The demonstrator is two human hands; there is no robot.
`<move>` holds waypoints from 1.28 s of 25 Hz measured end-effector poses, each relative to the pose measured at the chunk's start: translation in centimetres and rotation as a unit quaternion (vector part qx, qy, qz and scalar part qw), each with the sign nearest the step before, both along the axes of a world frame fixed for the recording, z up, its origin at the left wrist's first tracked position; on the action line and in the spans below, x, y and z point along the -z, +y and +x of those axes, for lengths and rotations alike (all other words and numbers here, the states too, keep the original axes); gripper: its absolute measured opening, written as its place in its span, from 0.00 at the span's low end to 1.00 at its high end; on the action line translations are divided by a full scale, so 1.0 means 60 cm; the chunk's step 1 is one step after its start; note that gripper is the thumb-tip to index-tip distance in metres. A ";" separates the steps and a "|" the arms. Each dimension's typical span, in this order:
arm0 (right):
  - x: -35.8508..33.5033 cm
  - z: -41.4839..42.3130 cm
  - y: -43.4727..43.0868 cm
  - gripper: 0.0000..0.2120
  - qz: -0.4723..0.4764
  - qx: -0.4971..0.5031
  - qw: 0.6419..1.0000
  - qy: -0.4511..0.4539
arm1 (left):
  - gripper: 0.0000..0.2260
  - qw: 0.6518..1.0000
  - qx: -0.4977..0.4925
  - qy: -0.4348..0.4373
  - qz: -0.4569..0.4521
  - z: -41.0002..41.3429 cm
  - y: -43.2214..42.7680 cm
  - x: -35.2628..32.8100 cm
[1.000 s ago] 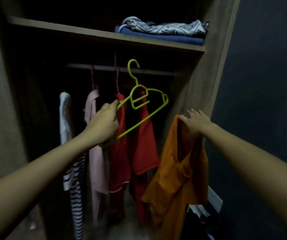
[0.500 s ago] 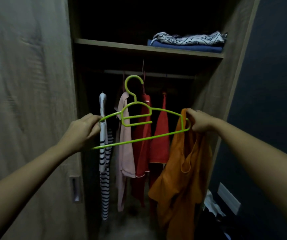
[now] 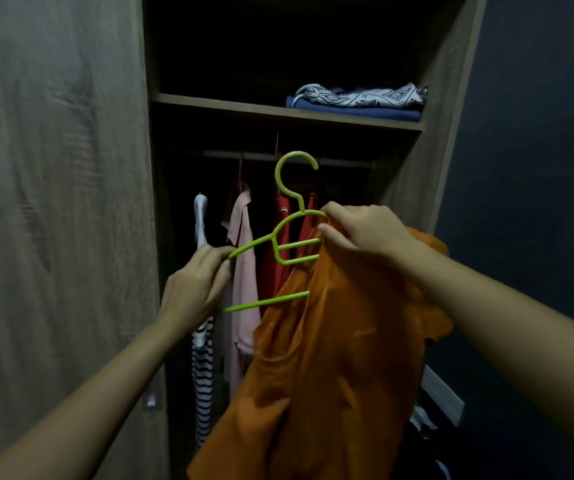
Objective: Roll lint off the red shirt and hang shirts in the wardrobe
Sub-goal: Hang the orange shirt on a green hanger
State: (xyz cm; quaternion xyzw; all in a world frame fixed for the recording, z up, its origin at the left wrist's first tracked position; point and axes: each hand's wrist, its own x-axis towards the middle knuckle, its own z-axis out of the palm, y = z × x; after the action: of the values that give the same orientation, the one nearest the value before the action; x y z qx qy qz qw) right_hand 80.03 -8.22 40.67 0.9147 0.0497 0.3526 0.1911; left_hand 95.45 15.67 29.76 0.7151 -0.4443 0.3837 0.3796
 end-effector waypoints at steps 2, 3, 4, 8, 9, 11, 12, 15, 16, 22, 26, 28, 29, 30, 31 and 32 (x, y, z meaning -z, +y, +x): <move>0.007 0.001 0.005 0.29 0.017 -0.024 0.999 -0.029 | 0.16 0.995 -0.073 -0.007 -0.068 -0.027 -0.005 -0.003; 0.008 0.005 0.010 0.28 0.019 -0.036 0.998 -0.040 | 0.15 0.993 -0.073 -0.021 -0.092 -0.047 -0.007 0.003; 0.007 0.009 0.015 0.28 0.019 -0.049 0.997 -0.048 | 0.13 0.993 -0.047 -0.051 -0.092 -0.069 -0.010 0.018; -0.006 0.019 0.044 0.24 0.005 -0.094 0.993 -0.072 | 0.20 0.995 0.072 0.053 0.047 -0.133 -0.033 0.107; -0.010 0.020 0.053 0.23 -0.002 -0.102 0.992 -0.069 | 0.24 0.986 0.057 0.117 0.102 -0.131 -0.040 0.120; -0.016 0.019 0.059 0.22 -0.013 -0.116 0.992 -0.051 | 0.27 0.973 0.039 0.176 0.145 -0.095 -0.040 0.147; -0.018 0.014 0.054 0.23 -0.011 -0.117 0.992 -0.046 | 0.25 0.972 0.055 0.184 0.133 -0.068 -0.028 0.158; -0.011 -0.009 0.012 0.25 0.008 -0.096 0.995 -0.035 | 0.19 0.968 0.099 0.158 0.167 0.020 0.030 0.191; -0.002 -0.017 -0.002 0.26 -0.014 -0.085 0.996 -0.028 | 0.18 0.958 0.096 0.162 0.214 0.043 0.056 0.190; 0.092 0.003 -0.003 0.23 0.065 -0.008 0.998 0.015 | 0.15 0.960 0.117 0.123 0.223 0.057 0.067 0.081; 0.118 0.014 0.018 0.17 0.235 -0.049 0.969 0.060 | 0.10 0.980 0.083 0.042 0.177 0.030 0.050 0.042; 0.128 0.012 0.016 0.19 0.284 -0.078 0.951 0.094 | 0.16 0.978 0.092 0.080 0.167 0.029 0.057 0.029; 0.136 0.011 0.018 0.21 0.304 -0.090 0.942 0.110 | 0.20 0.976 0.094 0.081 0.177 0.026 0.056 0.022; 0.143 0.013 0.021 0.23 0.316 -0.100 0.936 0.119 | 0.21 0.974 0.091 0.071 0.193 0.023 0.054 0.016; 0.147 0.014 0.029 0.24 0.320 -0.105 0.934 0.118 | 0.21 0.973 0.093 0.056 0.206 0.021 0.052 0.009; 0.148 0.015 0.037 0.24 0.319 -0.105 0.936 0.109 | 0.21 0.973 0.092 0.046 0.205 0.023 0.054 0.002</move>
State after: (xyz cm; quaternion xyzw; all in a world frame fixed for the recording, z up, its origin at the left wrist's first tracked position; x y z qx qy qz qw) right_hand 80.95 -6.01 31.80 0.9499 0.0513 0.2664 -0.1553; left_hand 96.86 18.89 29.66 0.7506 -0.5594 0.2145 0.2787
